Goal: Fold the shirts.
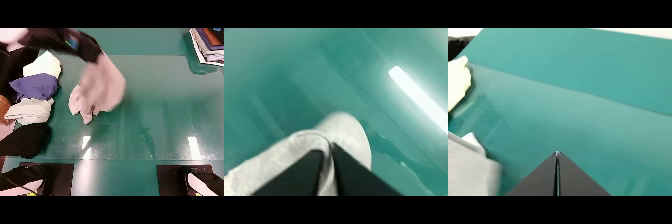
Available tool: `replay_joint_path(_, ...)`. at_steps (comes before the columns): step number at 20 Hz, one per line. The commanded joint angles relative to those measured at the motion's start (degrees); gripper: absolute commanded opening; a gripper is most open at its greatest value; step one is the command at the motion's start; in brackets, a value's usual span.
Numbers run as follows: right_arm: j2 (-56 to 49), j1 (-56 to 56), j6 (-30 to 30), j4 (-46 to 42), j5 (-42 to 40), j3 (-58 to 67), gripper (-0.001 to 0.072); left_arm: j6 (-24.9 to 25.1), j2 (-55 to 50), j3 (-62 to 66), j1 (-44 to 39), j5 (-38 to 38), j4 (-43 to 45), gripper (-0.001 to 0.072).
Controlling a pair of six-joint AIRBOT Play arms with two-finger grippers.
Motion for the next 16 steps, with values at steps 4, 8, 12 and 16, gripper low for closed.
replay_joint_path(4, 0.1, 0.0, 0.0, -0.1, 3.6, 0.3, 0.0012, -1.9, 0.7, -7.8, -2.7, 8.3, 5.9, 0.0558)
replay_joint_path(8, 0.1, 0.0, 0.0, -0.1, 6.0, 0.3, 0.0012, -7.1, 0.5, -12.9, 14.8, 0.4, 7.0, 0.0558)
replay_joint_path(12, 0.0, 0.0, 0.0, -0.1, 6.0, 0.2, 0.0012, -7.0, 0.5, -29.8, 27.8, 2.7, 2.0, 0.0558)
replay_joint_path(16, 0.0, 0.0, 0.0, -0.1, 6.0, 0.2, 0.0013, -4.5, 0.3, -43.8, 33.8, 12.1, -7.3, 0.0558)
